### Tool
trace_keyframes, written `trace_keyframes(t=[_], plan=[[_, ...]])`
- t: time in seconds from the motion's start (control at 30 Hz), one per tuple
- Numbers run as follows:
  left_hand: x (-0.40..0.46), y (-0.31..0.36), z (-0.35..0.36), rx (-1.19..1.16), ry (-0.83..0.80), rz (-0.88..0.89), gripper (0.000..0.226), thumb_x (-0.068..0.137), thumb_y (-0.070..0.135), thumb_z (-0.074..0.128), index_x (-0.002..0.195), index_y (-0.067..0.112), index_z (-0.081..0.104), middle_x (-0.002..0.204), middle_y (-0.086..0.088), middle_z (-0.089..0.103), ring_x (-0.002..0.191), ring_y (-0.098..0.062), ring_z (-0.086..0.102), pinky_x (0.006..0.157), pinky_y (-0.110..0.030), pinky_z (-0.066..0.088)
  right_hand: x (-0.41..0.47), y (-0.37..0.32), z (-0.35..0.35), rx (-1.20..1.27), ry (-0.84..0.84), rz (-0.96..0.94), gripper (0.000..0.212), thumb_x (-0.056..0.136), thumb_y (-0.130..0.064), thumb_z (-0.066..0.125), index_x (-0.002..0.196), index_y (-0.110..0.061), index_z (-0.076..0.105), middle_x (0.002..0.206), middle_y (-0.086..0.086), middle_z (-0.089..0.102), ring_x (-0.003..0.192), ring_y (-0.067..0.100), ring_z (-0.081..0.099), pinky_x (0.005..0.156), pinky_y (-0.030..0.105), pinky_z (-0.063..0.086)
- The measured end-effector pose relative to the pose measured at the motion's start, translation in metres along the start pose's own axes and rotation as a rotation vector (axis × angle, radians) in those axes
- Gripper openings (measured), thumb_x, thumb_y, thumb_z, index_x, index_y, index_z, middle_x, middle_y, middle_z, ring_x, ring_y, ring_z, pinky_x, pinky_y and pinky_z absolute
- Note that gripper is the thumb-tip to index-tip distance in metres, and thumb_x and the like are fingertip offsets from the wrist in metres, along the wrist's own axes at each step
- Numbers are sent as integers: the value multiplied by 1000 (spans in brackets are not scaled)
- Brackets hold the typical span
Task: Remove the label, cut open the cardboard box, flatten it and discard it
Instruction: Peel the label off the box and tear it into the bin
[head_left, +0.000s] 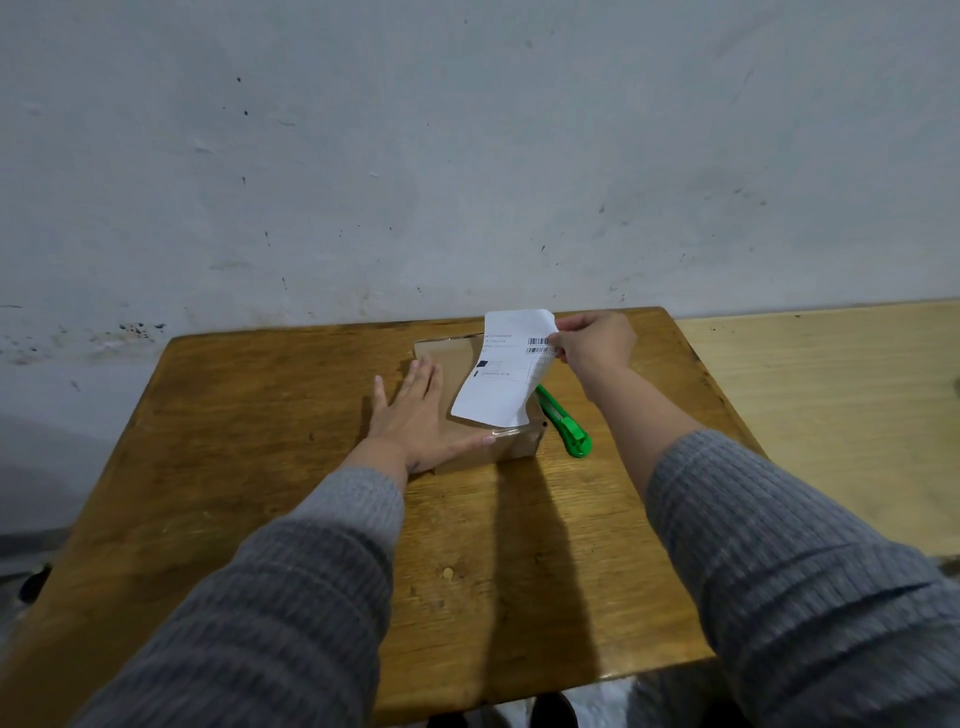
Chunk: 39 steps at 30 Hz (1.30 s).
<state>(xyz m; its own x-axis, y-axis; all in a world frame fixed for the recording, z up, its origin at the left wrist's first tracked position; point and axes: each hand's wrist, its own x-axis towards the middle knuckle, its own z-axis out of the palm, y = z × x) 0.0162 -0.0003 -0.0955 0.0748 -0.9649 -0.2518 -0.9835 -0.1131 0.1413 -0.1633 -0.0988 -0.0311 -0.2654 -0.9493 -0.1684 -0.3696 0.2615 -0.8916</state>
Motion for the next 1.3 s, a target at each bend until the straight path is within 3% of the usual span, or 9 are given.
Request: trace_keyframes(t=[0.3, 0.4, 0.5, 0.63, 0.77, 0.87, 1.0, 1.1, 1.3], plan=[[0, 1, -6, -30, -36, -14, 128, 63, 93, 36, 153, 15, -10, 160, 0, -21, 147, -16, -16, 115, -56, -12, 6, 10, -23, 121, 121, 25, 17, 79, -5, 72, 94, -13, 72, 97, 6, 72, 86, 20, 68, 78, 33, 58], [0, 3, -8, -56, -38, -22, 131, 59, 95, 32, 153, 15, -10, 160, -1, -19, 147, -16, -15, 114, -59, -12, 14, 6, -43, 139, 113, 16, 17, 79, -5, 72, 93, -15, 71, 98, 6, 71, 88, 22, 68, 82, 35, 58], [1, 17, -16, -163, 113, 6, 121, 64, 93, 28, 153, 20, -10, 160, 3, -17, 147, -14, -12, 111, -57, -14, 10, 4, -52, 128, 59, -35, 18, 78, -4, 72, 90, -17, 70, 96, 5, 70, 90, 22, 68, 84, 35, 57], [12, 62, -45, -165, 477, 294, 79, 86, 69, 43, 151, 29, 22, 161, 8, 11, 148, -9, 7, 119, -46, 1, 0, 4, -66, 164, -14, -62, 19, 81, -3, 68, 96, -15, 68, 89, 5, 68, 75, 17, 64, 74, 30, 55], [21, 109, -53, -115, 523, 515, 66, 86, 60, 55, 142, 28, 43, 155, 10, 32, 145, -7, 20, 118, -39, 9, -7, 0, -95, 229, -71, -53, 24, 81, 1, 66, 104, -7, 67, 69, 1, 62, 52, 11, 52, 63, 26, 52], [17, 140, -54, -141, 579, 558, 63, 82, 58, 61, 136, 28, 51, 145, 11, 46, 137, -9, 37, 112, -38, 16, -7, 0, -128, 240, -83, -47, 26, 81, 2, 66, 105, -5, 66, 65, 2, 58, 49, 10, 48, 57, 20, 48], [4, 182, -60, -234, 639, 556, 47, 83, 52, 64, 122, 28, 62, 119, 13, 65, 115, -10, 57, 97, -29, 26, -8, 7, -183, 268, -66, -25, 28, 80, 3, 68, 108, -3, 66, 65, 5, 57, 51, 12, 44, 60, 22, 45], [-8, 220, -56, -278, 626, 556, 59, 79, 62, 61, 128, 28, 58, 127, 12, 59, 119, -9, 53, 94, -27, 25, -11, 17, -227, 314, -66, 2, 29, 81, 4, 67, 109, -1, 64, 70, 8, 58, 52, 13, 46, 58, 21, 46], [-38, 309, -42, -264, 652, 596, 81, 68, 72, 62, 134, 26, 50, 137, 9, 49, 126, -11, 46, 102, -35, 25, -22, 38, -305, 440, -76, 88, 29, 82, 7, 65, 109, -1, 62, 65, 7, 53, 36, 9, 46, 55, 20, 47]])
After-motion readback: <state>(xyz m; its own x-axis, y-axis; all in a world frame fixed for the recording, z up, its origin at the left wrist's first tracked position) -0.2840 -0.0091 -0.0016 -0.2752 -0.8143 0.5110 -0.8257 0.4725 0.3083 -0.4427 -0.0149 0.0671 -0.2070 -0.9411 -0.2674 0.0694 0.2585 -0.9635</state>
